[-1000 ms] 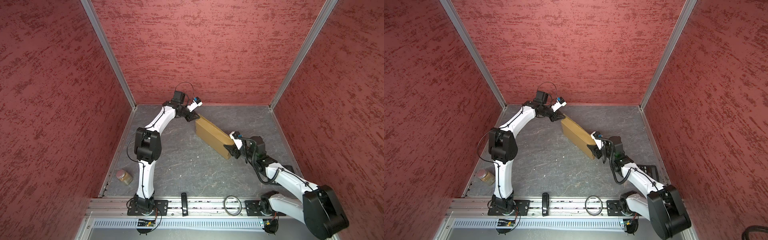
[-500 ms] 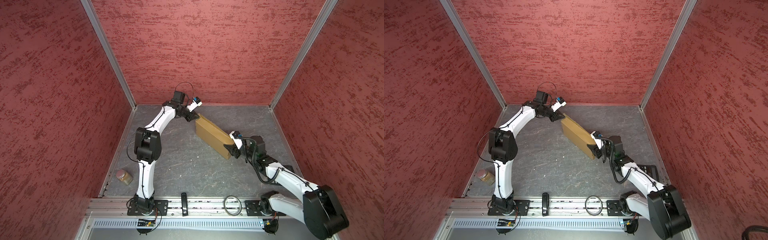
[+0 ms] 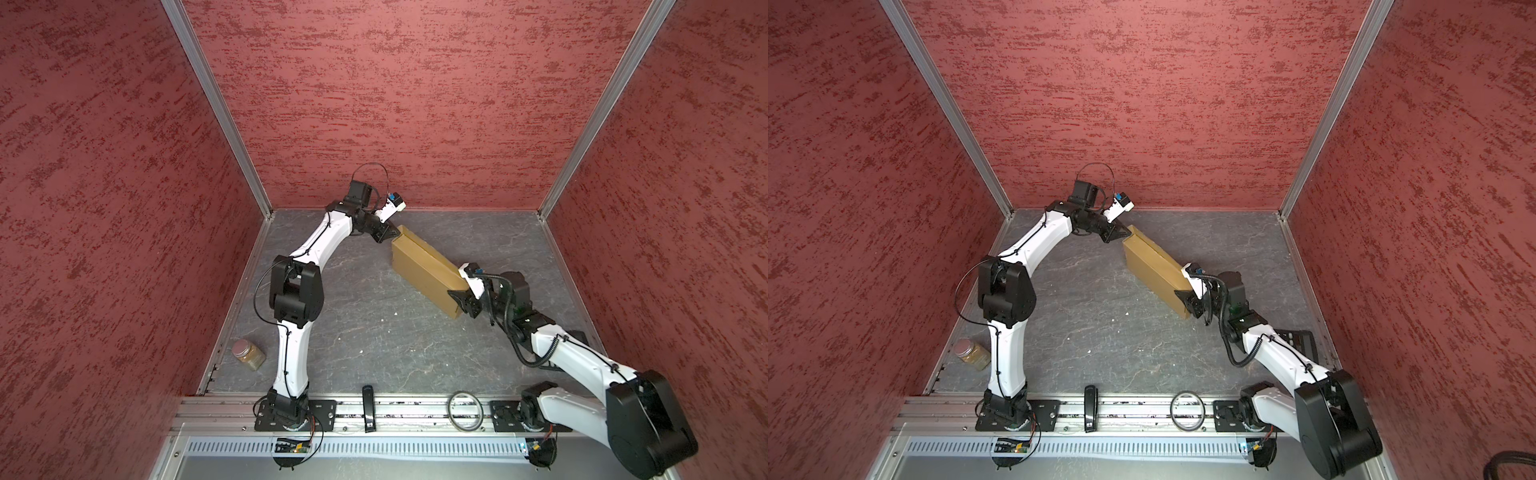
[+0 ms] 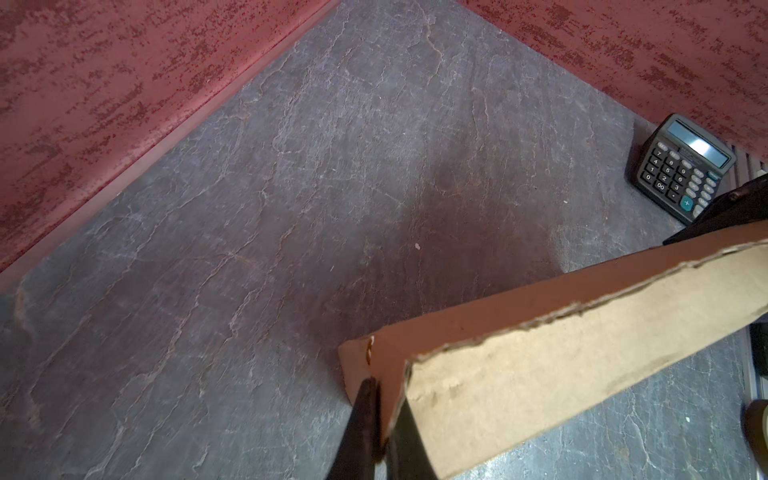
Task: Fold the paper box
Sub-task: 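Grip the box's far end with the left gripper, holding it upright on edge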
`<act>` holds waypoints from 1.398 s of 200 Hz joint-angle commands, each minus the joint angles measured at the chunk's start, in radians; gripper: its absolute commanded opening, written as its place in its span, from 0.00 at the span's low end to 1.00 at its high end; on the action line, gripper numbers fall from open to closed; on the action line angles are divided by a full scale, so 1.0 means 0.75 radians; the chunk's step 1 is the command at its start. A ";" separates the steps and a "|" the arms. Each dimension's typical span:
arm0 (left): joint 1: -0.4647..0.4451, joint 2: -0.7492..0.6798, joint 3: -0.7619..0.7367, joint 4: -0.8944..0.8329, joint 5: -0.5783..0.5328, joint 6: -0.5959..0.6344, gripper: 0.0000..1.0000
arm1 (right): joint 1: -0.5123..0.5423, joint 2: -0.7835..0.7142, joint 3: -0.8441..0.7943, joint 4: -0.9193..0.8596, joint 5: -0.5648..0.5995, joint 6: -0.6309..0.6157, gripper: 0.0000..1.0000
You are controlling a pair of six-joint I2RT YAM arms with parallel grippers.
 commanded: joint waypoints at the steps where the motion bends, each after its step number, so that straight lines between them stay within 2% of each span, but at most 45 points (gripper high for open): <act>1: -0.007 -0.040 0.045 -0.002 0.016 -0.029 0.09 | -0.009 0.011 0.041 -0.044 0.009 -0.020 0.52; 126: -0.046 -0.044 0.062 -0.045 -0.009 -0.112 0.10 | -0.010 0.027 0.055 -0.058 0.004 -0.026 0.51; 202: -0.049 -0.059 -0.051 0.073 -0.170 -0.128 0.08 | -0.009 0.021 0.050 -0.057 0.001 -0.031 0.50; 279: -0.043 -0.105 -0.161 0.196 -0.202 -0.184 0.05 | -0.010 0.039 0.066 -0.069 -0.005 -0.034 0.49</act>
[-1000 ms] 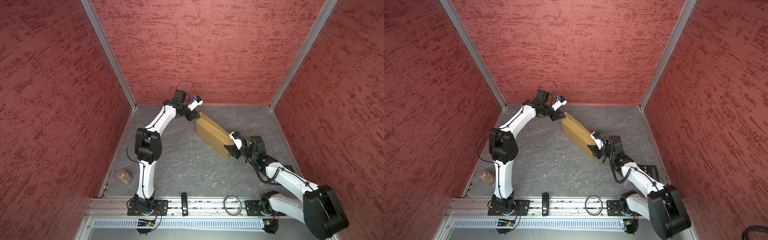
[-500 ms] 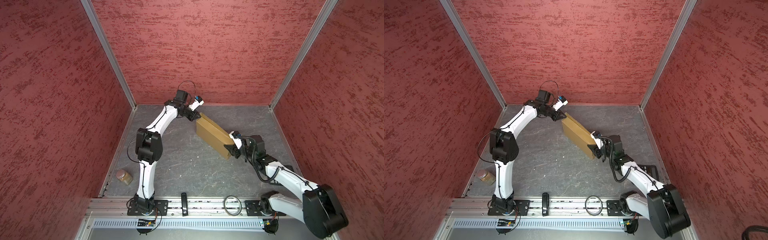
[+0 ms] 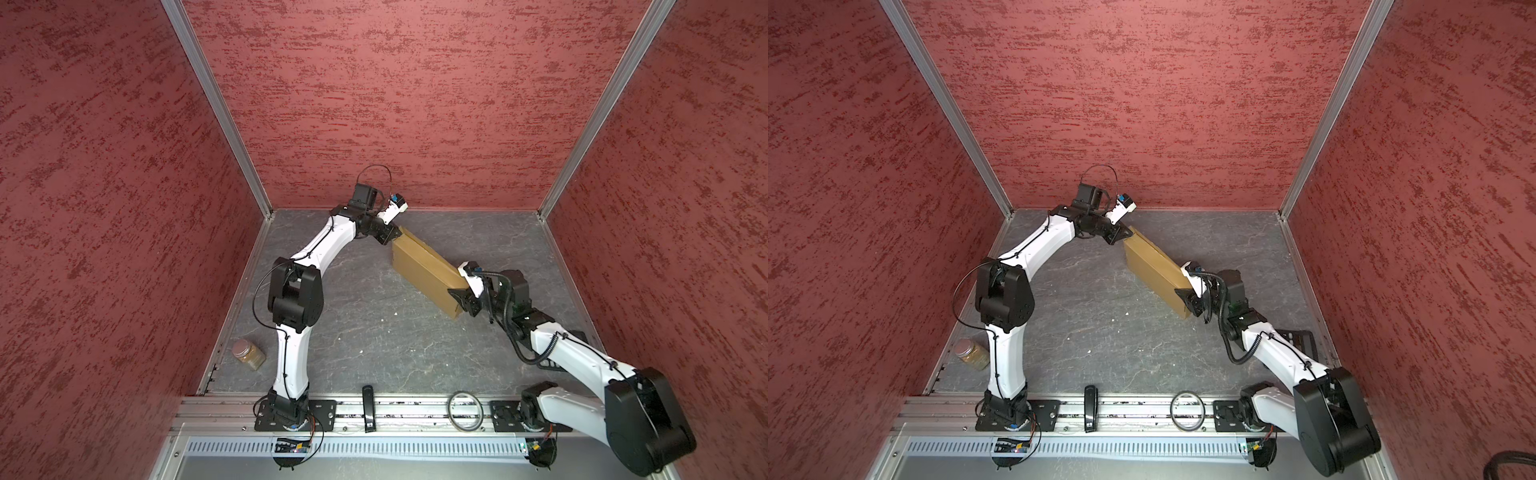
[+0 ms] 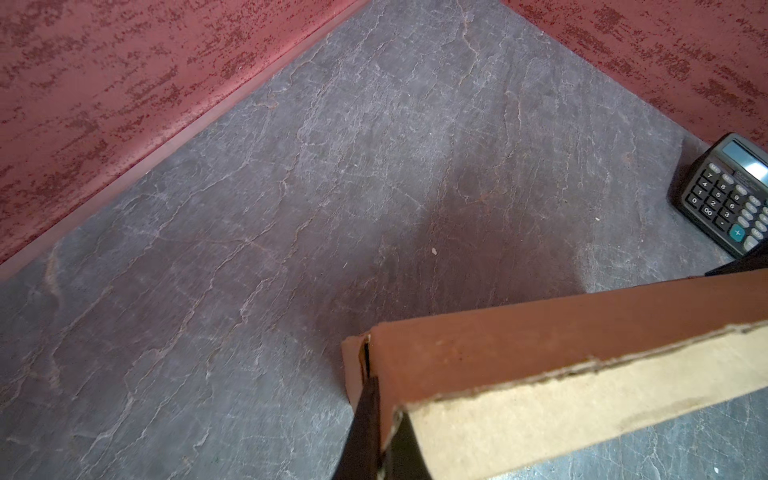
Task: Fold the paper box
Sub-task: 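Grip the box's far end with the left gripper, holding it upright on edge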
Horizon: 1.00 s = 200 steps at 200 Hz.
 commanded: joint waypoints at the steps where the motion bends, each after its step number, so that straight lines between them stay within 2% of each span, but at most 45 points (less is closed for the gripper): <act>1: 0.006 -0.041 -0.028 0.050 -0.043 -0.035 0.05 | -0.006 0.014 0.039 -0.050 -0.010 -0.026 0.48; 40: 0.015 -0.064 -0.072 0.093 -0.036 -0.094 0.06 | -0.005 0.017 0.039 -0.052 -0.009 -0.026 0.47; 123: 0.025 -0.075 -0.145 0.145 -0.028 -0.145 0.02 | -0.006 -0.001 0.028 -0.052 0.016 -0.024 0.63; 200: 0.015 -0.082 -0.140 0.149 -0.035 -0.168 0.02 | -0.006 -0.054 0.005 -0.062 0.044 0.013 0.66</act>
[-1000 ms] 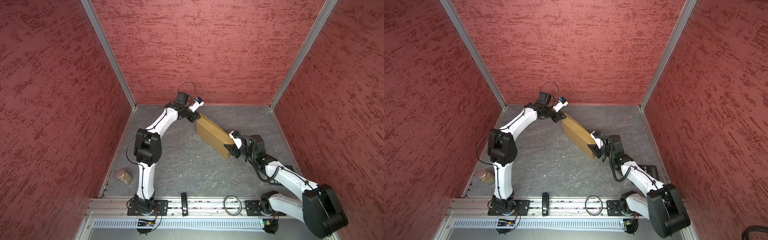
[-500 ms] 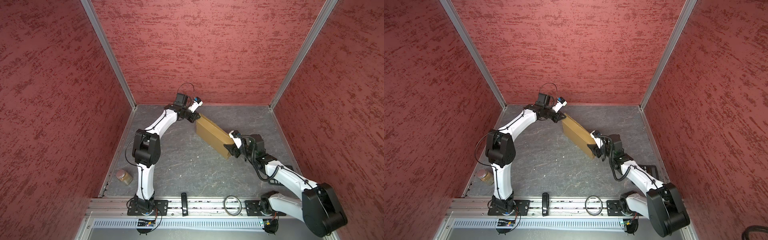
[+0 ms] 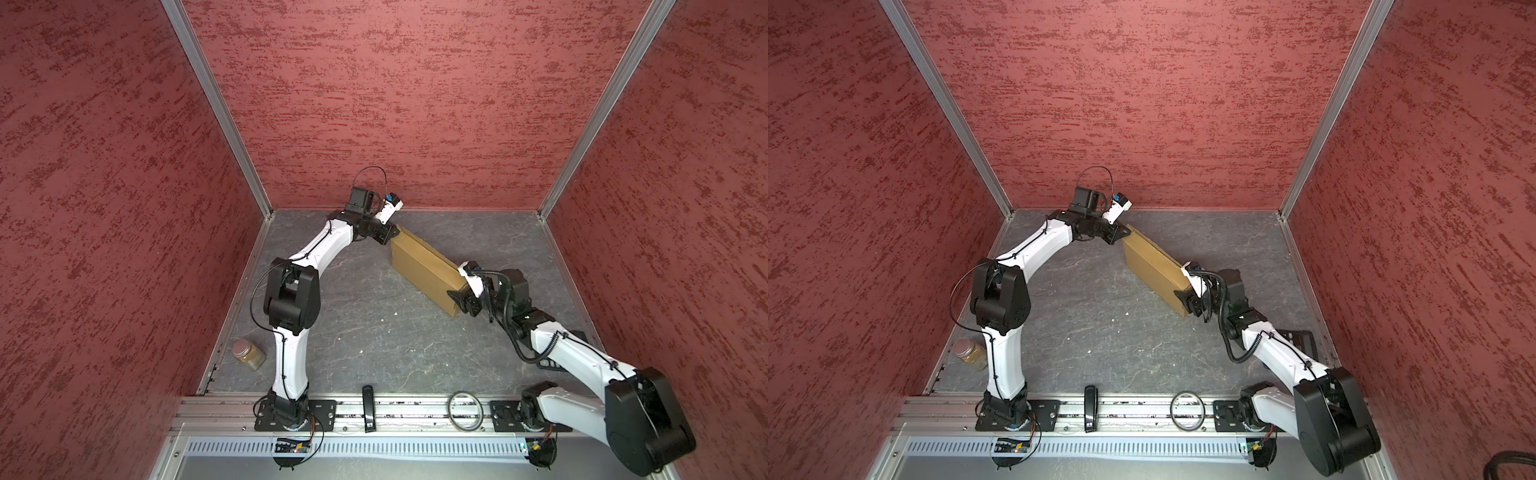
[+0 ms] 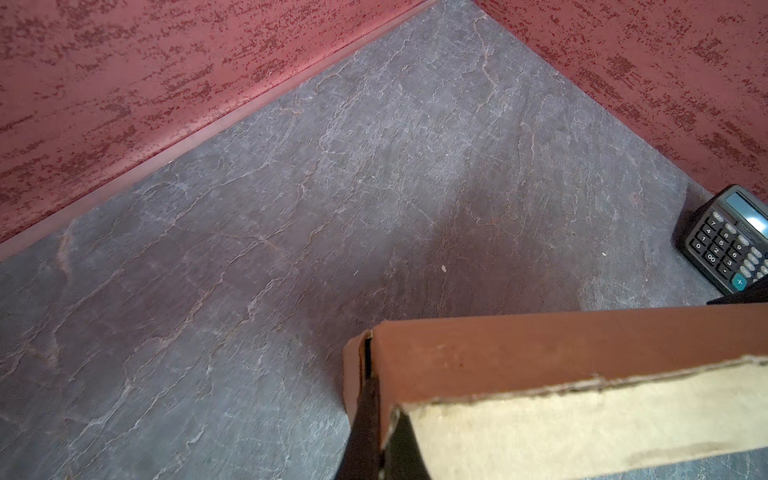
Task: Fold the paper box
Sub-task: 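Grip the box's far end with the left gripper, holding it upright on edge, then release the box's near end and lift the right gripper away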
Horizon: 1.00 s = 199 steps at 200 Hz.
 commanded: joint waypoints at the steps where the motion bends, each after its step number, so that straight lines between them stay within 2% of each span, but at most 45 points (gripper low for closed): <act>1: -0.002 -0.038 -0.013 -0.015 -0.029 -0.024 0.02 | -0.003 -0.042 -0.007 -0.022 0.027 0.021 0.66; 109: -0.042 -0.049 -0.042 -0.003 -0.087 -0.040 0.01 | -0.001 -0.345 -0.013 -0.121 0.071 0.157 0.67; 146: -0.047 -0.043 -0.044 -0.003 -0.097 -0.040 0.00 | -0.001 -0.466 0.051 -0.165 0.140 0.310 0.58; 199: -0.049 -0.051 -0.064 0.005 -0.103 -0.034 0.00 | -0.001 -0.423 0.314 -0.487 0.375 0.509 0.44</act>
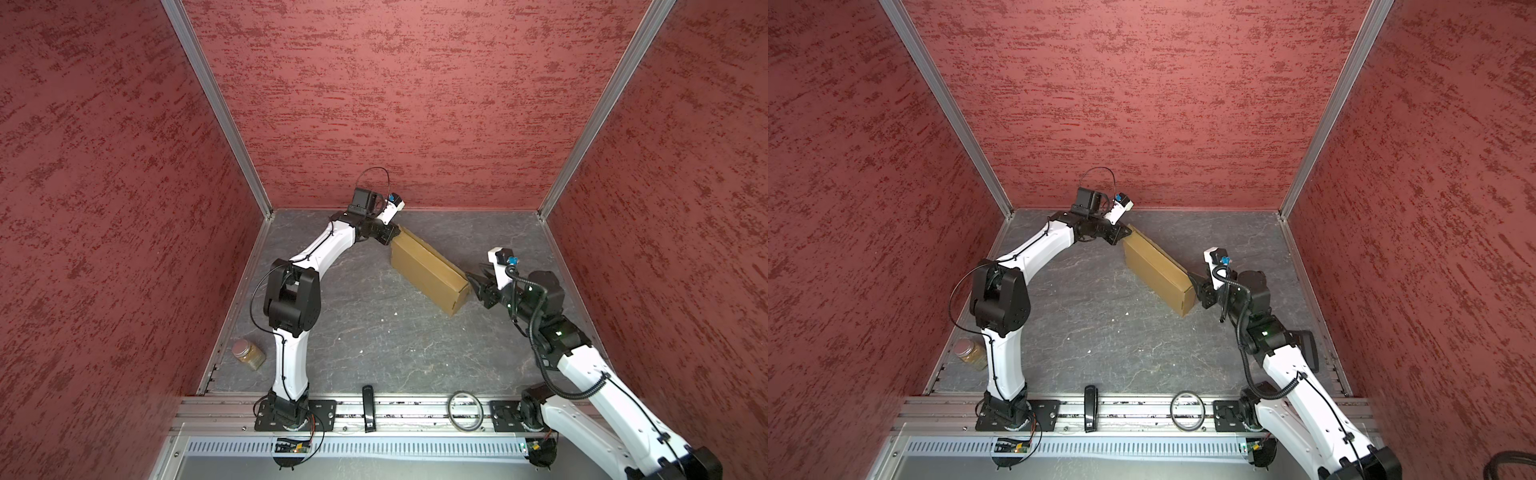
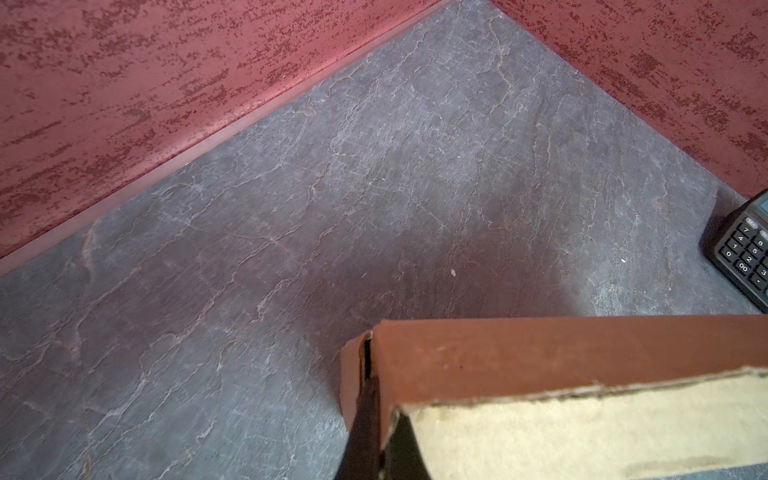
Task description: Fold the paper box
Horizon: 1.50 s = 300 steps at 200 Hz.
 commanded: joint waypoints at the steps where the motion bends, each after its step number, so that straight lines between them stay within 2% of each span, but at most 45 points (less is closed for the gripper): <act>1: -0.014 -0.029 -0.036 -0.032 -0.019 -0.011 0.00 | -0.001 0.019 0.136 -0.193 0.173 0.153 0.44; 46: -0.017 -0.031 -0.044 -0.032 -0.018 -0.010 0.00 | -0.001 0.106 0.295 -0.513 0.237 0.300 0.39; 86: -0.017 -0.027 -0.046 -0.032 -0.023 -0.008 0.00 | 0.001 0.126 0.335 -0.732 0.325 0.414 0.39; 111: -0.020 -0.025 -0.047 -0.032 -0.024 -0.008 0.00 | 0.003 0.142 0.322 -0.804 0.322 0.469 0.40; 140: -0.019 -0.025 -0.053 -0.027 -0.025 -0.006 0.00 | 0.002 0.162 0.283 -0.806 0.302 0.482 0.41; 207: -0.029 -0.019 -0.059 -0.028 -0.031 -0.004 0.00 | 0.011 0.243 0.269 -0.712 0.153 0.450 0.42; 300: -0.030 -0.019 -0.068 -0.025 -0.023 0.000 0.00 | 0.040 0.324 0.312 -0.660 0.096 0.406 0.43</act>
